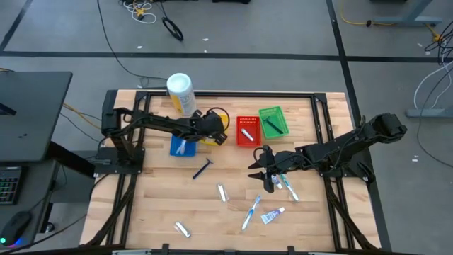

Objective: Pick & Place Travel size toiletries
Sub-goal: Put the silver nail cutter into the red bin

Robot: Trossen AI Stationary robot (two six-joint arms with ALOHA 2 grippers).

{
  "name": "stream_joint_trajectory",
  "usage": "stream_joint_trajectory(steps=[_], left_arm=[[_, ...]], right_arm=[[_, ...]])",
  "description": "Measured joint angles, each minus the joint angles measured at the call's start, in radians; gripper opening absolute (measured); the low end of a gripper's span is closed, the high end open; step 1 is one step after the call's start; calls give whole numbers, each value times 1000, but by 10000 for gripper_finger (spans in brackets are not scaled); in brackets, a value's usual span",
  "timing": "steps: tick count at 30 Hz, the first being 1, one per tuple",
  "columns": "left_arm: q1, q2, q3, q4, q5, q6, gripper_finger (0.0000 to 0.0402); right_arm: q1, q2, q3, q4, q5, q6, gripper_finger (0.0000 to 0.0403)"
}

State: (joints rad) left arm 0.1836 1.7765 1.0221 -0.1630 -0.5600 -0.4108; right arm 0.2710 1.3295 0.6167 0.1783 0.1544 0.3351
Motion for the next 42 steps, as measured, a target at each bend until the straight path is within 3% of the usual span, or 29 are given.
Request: stream_joint_trajectory(steps=[12, 22, 30, 42], left_arm=[[-163, -88, 61, 2, -24, 161, 199], [-445, -106, 60, 101, -20, 11, 198], [-593, -106, 59, 132, 16, 224, 199], [-596, -105, 60, 94, 251, 155, 199]], right_arm=[[35, 0, -1, -65, -1, -61, 173], [76, 17, -1, -64, 4, 25, 216], [131, 65, -1, -43, 108, 60, 218], [107, 59, -1, -47, 141, 50, 218]])
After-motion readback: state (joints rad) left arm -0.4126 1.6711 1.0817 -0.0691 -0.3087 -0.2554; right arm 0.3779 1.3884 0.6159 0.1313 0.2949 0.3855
